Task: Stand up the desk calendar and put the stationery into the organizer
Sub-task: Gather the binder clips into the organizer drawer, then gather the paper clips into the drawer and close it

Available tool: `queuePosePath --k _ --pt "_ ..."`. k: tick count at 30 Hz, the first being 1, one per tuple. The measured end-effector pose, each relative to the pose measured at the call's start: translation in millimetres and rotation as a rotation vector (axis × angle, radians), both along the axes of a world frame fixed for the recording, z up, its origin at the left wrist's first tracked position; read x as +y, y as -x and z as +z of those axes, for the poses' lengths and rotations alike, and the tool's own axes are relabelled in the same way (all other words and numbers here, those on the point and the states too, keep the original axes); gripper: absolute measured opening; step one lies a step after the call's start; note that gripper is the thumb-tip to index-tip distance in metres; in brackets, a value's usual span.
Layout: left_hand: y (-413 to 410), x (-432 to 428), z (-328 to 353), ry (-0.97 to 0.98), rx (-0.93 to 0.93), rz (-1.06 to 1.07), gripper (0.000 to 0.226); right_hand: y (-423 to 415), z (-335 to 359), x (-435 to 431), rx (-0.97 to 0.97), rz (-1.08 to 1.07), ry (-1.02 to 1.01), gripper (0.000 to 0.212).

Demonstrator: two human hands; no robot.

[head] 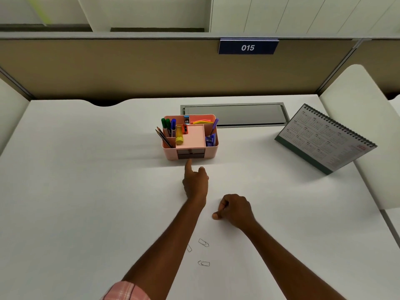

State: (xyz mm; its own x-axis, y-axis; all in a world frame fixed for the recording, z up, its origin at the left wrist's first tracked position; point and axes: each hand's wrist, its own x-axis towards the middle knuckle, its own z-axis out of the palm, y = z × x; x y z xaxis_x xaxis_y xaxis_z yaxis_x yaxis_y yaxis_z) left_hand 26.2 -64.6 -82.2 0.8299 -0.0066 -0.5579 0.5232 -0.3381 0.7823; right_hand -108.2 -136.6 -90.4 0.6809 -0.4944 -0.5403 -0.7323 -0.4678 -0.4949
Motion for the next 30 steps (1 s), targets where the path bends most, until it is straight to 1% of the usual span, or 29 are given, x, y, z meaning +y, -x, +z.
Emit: queuePosePath --k 2,6,10,15,18,30 --pt "-1.3 4.4 -3.9 -0.162 -0.099 -0.134 0.062 -0.3 -0.1 -0.2 0.004 0.0 -0.003 0.04" --pt "-6.9 13.1 2.7 -0.444 -0.265 -0.335 0.063 0.3 0.0 -0.5 0.0 -0.001 -0.005 0.04" --pt "-8.9 24.4 5.7 -0.616 -0.358 -0.464 0.065 1.3 1.8 0.6 -0.01 -0.001 -0.009 0.038" --pt "-12.3 33.1 4.1 -0.714 -0.429 -0.617 0.072 1.6 1.9 0.2 -0.011 -0.004 -0.008 0.039" --pt "-12.9 36.3 4.3 -0.762 -0.452 -0.674 0.075 2.3 1.3 0.1 -0.016 -0.003 -0.007 0.039" --pt "15.5 53.6 8.8 -0.765 -0.47 -0.675 0.079 4.5 2.4 1.2 -0.045 -0.002 0.0 0.036"
